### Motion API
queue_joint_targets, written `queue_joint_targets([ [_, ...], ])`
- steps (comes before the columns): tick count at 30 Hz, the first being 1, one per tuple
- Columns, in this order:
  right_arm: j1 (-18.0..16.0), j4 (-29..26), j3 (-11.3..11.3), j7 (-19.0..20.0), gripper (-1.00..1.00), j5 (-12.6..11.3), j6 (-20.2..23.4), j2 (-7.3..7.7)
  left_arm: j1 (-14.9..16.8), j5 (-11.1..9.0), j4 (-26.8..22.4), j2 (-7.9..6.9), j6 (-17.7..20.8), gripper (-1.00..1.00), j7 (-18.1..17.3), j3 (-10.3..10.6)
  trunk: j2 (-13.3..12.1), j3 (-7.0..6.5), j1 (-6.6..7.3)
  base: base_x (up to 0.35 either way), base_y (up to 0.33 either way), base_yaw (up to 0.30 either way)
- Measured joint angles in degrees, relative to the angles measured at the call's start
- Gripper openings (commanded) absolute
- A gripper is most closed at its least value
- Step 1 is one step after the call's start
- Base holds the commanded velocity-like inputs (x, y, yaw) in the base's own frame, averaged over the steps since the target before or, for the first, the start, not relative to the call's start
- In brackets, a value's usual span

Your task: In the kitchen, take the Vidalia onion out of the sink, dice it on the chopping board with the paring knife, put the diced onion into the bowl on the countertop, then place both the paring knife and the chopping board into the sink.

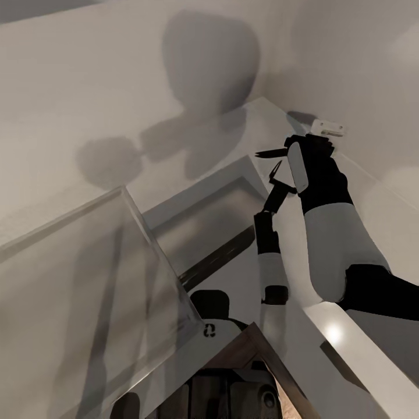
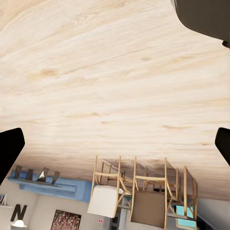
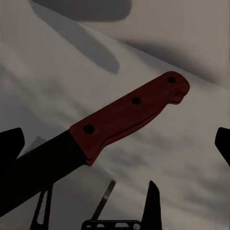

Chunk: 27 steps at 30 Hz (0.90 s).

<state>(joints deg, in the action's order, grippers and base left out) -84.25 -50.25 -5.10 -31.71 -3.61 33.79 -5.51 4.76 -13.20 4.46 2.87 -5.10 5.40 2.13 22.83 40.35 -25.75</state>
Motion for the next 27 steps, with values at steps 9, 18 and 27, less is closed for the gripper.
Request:
queue_joint_targets([
  [9, -7.1, 9.6, 2.2, 0.7, 1.00, 0.1, 8.2, 0.22, 0.0, 0.0, 0.1, 0.45, 0.0, 1.00, 0.0, 0.0, 0.0, 0.04, 0.00, 0.000, 0.000, 0.000],
  [18, -22.5, 28.2, 2.4, 3.2, 1.00, 0.2, 8.9, 0.50, 0.0, 0.0, 0.1, 0.69, 0.0, 1.00, 0.0, 0.0, 0.0, 0.04, 0.00, 0.000, 0.000, 0.000],
  [27, -23.6, 32.2, -1.3, 3.1, 1.00, 0.4, 3.6, 5.46, 0.0, 0.0, 0.1, 0.60, 0.6, 1.00, -0.1, 0.0, 0.0, 0.05, 0.00, 0.000, 0.000, 0.000],
])
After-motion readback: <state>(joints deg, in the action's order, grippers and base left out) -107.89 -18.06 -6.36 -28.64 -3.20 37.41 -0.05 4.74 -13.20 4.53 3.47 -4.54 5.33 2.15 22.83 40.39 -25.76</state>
